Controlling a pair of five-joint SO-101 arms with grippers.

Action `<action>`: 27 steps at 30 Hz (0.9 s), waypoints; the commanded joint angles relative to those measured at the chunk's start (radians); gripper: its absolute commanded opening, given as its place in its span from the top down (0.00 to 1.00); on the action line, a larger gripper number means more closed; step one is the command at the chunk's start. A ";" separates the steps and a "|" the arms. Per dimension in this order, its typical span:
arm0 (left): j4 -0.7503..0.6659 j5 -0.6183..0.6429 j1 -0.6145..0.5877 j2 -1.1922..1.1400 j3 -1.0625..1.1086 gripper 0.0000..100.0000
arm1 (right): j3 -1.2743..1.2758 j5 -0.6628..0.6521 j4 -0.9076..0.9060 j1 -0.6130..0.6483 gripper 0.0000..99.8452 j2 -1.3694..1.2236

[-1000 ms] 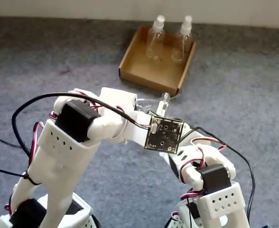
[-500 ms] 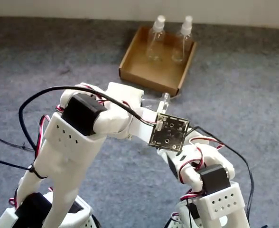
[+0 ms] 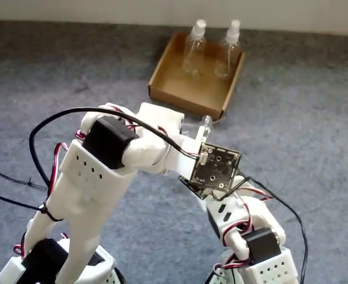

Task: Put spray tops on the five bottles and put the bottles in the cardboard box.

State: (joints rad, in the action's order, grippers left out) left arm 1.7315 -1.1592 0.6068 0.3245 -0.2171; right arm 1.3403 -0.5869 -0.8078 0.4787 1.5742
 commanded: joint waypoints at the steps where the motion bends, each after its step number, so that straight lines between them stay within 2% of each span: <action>1: 0.018 -0.031 0.015 0.004 -0.067 0.84 | 0.085 0.051 0.108 0.024 1.00 0.082; 9: 0.020 -0.035 0.015 0.002 -0.087 0.84 | 0.332 0.083 0.179 0.024 1.00 0.268; 12: 0.020 -0.035 0.015 0.004 -0.113 0.84 | 0.360 0.109 0.239 0.019 1.00 0.257; 18: 0.020 -0.014 0.015 0.005 -0.188 0.77 | 0.360 0.178 0.245 0.016 1.00 0.257; 23: 0.014 0.110 -0.030 -0.002 -0.418 0.77 | 0.361 0.227 0.268 -0.033 1.00 0.257; 25: 0.014 0.193 -0.053 -0.004 -0.522 0.77 | 0.361 0.229 0.275 -0.039 1.00 0.257; 27: 0.002 0.328 -0.079 -0.002 -0.616 0.77 | 0.360 0.256 0.275 -0.039 1.00 0.254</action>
State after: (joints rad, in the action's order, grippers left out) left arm 1.7453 -1.0319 0.5762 0.3199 -0.6329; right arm 1.6686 -0.3675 -0.5593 0.4557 1.8151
